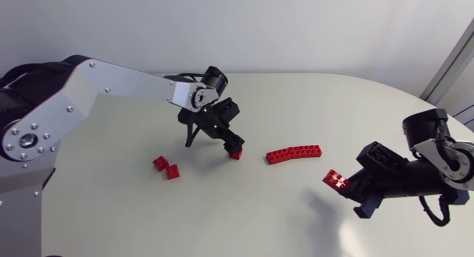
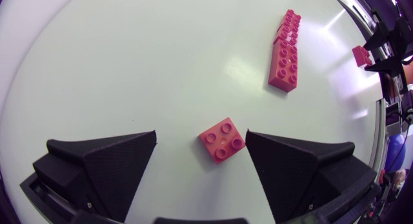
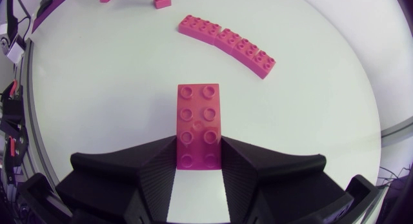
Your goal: Sort duplo bricks by size, large to the right and small to the left
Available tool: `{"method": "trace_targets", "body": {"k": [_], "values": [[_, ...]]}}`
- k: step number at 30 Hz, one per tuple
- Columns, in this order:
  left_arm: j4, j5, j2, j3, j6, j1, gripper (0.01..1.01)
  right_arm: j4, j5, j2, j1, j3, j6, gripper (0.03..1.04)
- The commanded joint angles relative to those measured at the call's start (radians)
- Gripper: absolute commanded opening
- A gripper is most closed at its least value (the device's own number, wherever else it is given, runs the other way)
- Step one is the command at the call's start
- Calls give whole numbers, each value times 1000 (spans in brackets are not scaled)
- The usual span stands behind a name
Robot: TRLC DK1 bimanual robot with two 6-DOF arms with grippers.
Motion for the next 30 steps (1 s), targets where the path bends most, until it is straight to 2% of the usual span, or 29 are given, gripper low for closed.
{"method": "trace_targets", "body": {"k": [1, 6, 11, 19, 25, 30], "values": [[-22, -6, 31, 33, -68, -22, 954, -9, -2, -33, -48, -28, -29, 292], [-104, -16, 60, 103, -129, -39, 954, -41, -4, -71, -115, -27, -32, 300], [-233, -20, 118, 213, -178, -45, 951, -55, -4, -106, -120, -44, -31, 303], [-333, -58, 174, 317, -241, -68, 920, -84, -22, -143, -138, -47, -32, 311], [-381, -81, 209, 379, -281, -85, 793, -85, -33, -146, -166, -62, -35, 318], [-427, -86, 240, 405, -315, -88, 531, -85, -48, -151, -191, -62, -35, 334]]}}
